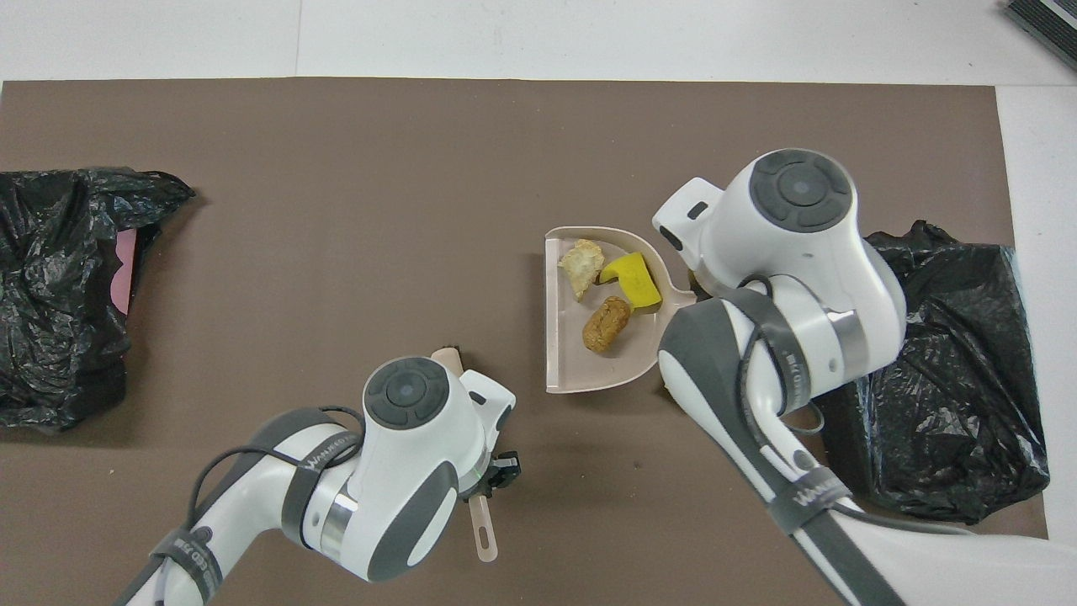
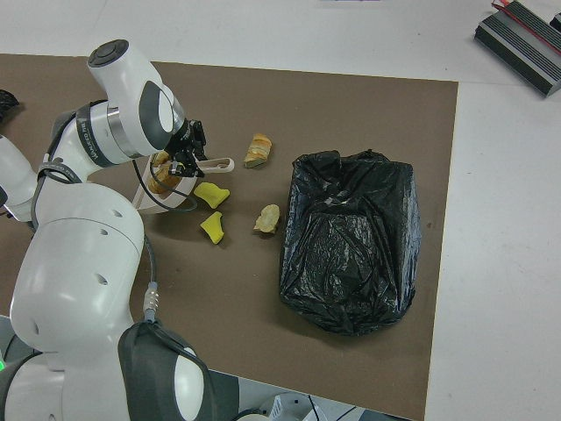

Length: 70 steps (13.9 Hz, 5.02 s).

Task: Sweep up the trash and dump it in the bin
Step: 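Carry the loaded dustpan with the right gripper over the black bag, then tip the dustpan into the bag while the left gripper sets the brush down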

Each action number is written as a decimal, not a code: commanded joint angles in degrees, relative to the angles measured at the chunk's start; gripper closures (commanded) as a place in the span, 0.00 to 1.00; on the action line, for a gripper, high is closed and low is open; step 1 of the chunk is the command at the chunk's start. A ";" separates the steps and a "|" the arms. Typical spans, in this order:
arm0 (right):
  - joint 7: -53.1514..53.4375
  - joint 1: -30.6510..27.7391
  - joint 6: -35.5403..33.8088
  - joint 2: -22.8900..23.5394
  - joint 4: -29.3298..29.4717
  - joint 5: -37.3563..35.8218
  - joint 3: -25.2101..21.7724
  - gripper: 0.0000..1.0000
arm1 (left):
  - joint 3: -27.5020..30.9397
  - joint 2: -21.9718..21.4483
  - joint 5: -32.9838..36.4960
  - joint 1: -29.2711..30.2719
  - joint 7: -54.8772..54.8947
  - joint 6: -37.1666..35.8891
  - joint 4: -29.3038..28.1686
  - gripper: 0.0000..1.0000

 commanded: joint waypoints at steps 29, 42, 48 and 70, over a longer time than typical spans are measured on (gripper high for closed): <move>-26.36 -31.39 5.93 -24.73 -22.09 -32.88 -0.22 1.00 | 1.07 8.35 13.41 25.47 21.28 0.22 23.74 0.00; -19.76 -18.37 -7.60 -26.31 -21.57 -53.20 0.75 1.00 | 1.94 4.75 17.54 36.30 36.49 -21.16 37.82 0.00; -20.20 -17.48 -12.86 -27.72 -21.75 -58.39 0.92 1.00 | 2.12 0.44 17.89 36.30 38.43 -24.77 38.26 0.00; 39.93 -1.33 -24.92 3.73 19.73 -19.75 2.42 1.00 | 2.03 -0.18 17.45 37.88 45.37 -25.12 37.73 0.00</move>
